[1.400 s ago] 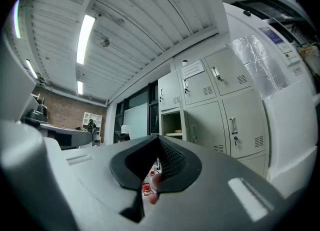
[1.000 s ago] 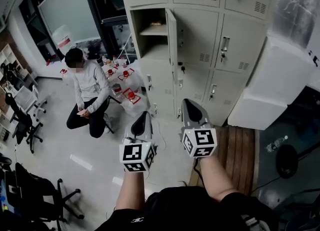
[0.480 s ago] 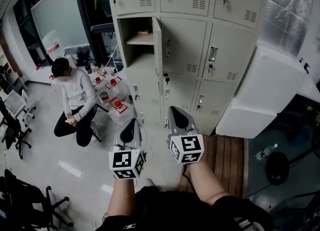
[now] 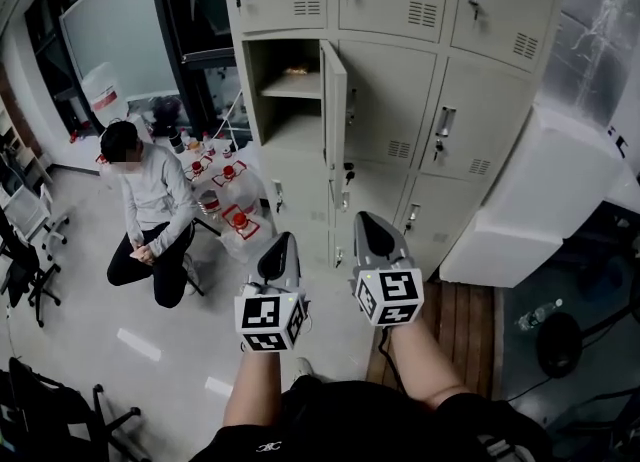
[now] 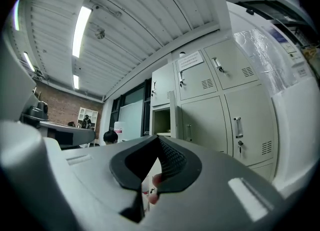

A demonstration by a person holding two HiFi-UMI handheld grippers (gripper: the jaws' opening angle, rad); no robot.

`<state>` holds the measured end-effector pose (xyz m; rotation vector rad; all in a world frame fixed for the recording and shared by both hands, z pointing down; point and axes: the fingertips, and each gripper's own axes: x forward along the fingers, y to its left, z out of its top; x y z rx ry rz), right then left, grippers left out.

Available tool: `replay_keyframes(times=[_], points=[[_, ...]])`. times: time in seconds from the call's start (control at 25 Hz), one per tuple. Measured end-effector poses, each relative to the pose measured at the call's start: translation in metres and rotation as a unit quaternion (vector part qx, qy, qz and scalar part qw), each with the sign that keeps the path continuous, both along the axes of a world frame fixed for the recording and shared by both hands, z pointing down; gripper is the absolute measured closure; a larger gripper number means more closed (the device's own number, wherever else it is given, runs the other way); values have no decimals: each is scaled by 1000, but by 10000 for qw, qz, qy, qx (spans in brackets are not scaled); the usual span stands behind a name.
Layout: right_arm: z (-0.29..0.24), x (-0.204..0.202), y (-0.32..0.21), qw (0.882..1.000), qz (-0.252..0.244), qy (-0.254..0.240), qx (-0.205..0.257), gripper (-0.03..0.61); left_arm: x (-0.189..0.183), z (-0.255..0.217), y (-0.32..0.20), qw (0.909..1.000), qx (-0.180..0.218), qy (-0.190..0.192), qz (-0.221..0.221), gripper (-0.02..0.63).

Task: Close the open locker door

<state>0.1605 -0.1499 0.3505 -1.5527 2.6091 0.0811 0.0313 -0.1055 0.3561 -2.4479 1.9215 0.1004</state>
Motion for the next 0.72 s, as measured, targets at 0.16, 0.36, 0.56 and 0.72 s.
replay_keyframes(times=[0.16,0.36,0.56,0.72], points=[[-10,-11,-33,9998,195,-39,19,570,-13,-10,-37,9998,21,22,198,614],[-21,-25,-69,9989,468,-66,78,569,-24,-19,-85,9986,56,-8,530,614],[-18,-28,-89,9976,679,-131,-72,569,-25,-18,-110,9961,-26,-2,883,614],[-20,-30,-103,9981,596,-145,-7,569,-24,-12,-122,9963,-25,-217,831,614]])
